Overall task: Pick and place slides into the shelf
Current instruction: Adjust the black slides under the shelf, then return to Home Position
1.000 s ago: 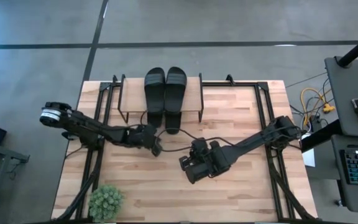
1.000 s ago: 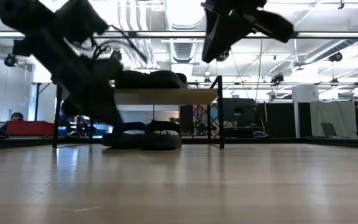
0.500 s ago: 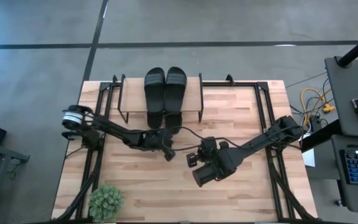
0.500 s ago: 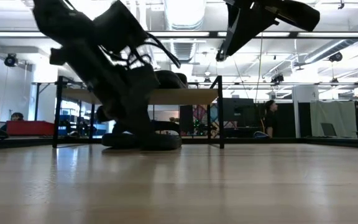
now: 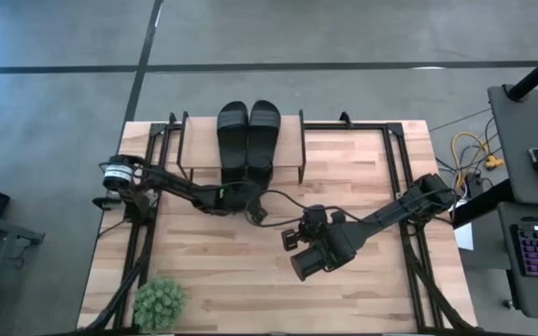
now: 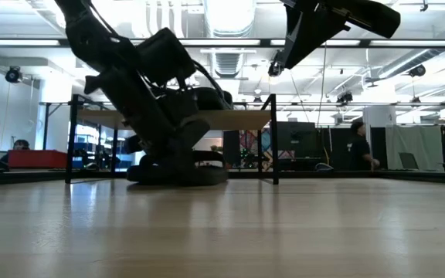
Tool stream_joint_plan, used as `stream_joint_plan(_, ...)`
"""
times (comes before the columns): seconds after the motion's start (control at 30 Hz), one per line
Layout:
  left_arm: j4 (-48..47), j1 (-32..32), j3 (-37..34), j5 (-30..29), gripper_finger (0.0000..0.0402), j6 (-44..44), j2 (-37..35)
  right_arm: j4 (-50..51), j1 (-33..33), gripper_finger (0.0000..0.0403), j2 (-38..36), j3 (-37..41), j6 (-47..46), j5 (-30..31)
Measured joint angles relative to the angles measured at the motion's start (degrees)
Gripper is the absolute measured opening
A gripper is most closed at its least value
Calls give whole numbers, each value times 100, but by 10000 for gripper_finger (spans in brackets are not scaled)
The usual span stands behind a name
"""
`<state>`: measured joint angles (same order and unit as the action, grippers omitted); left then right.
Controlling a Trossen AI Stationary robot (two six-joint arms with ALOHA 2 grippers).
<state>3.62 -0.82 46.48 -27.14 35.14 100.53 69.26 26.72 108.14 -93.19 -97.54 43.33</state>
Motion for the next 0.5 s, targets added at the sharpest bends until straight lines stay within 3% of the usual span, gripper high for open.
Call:
stream_joint_plan(0.23,8,-73,2,57,10,8,-163,65,6,8,0,0,0,-28)
stream_joint_plan(0.5,-36,-1040,-33,114,10,-132,-1132,-213,56,8,-15,0,278,-244)
